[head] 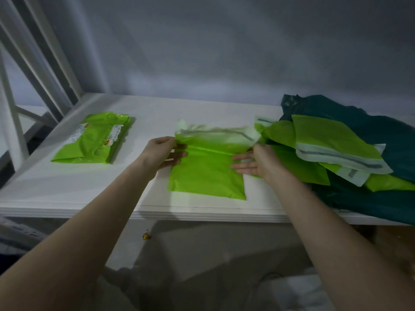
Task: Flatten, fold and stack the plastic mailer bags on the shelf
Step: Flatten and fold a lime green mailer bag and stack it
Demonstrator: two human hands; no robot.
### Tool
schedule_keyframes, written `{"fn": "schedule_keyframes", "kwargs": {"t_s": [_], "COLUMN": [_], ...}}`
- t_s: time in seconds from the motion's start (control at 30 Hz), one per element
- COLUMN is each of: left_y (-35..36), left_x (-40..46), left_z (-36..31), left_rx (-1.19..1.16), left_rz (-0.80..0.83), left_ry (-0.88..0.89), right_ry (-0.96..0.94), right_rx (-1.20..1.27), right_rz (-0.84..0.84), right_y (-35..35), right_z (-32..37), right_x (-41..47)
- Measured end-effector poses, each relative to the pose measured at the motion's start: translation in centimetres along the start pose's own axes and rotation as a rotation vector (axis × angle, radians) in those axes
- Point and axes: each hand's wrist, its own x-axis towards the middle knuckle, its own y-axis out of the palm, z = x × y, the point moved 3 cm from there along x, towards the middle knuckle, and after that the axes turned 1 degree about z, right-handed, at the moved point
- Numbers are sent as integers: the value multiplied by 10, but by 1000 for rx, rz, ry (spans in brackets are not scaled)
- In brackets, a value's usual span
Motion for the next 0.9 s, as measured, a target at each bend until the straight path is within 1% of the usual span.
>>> {"fn": "schedule_keyframes", "kwargs": {"t_s": [0.13, 0.23, 0.4, 0.47, 0.63, 0.7, 0.9], "left_y": [0, 2, 6, 5, 1, -1, -5], "left_x": [-2, -2, 1, 2, 6, 7, 2], "left_z": [-3, -5, -2, -2, 2, 6, 12], "left_rx": [-35, 27, 78, 121, 404, 482, 494], "left_rz": [3, 19, 41, 54, -35, -67, 1], "left_ry": [-16, -10, 60, 84, 134, 159, 246], "right_ry": [36, 42, -28, -79, -183, -211, -357], "right_rx": [74, 107, -34, -95, -233, -280, -377], "right_rz": [18, 7, 62, 57, -3, -16, -60], "right_y": [-2, -3, 3, 4, 5, 6, 8], "right_z": [2, 2, 2, 1, -2, -5, -13], "right_x": [0, 4, 2, 2, 0, 0, -5]}}
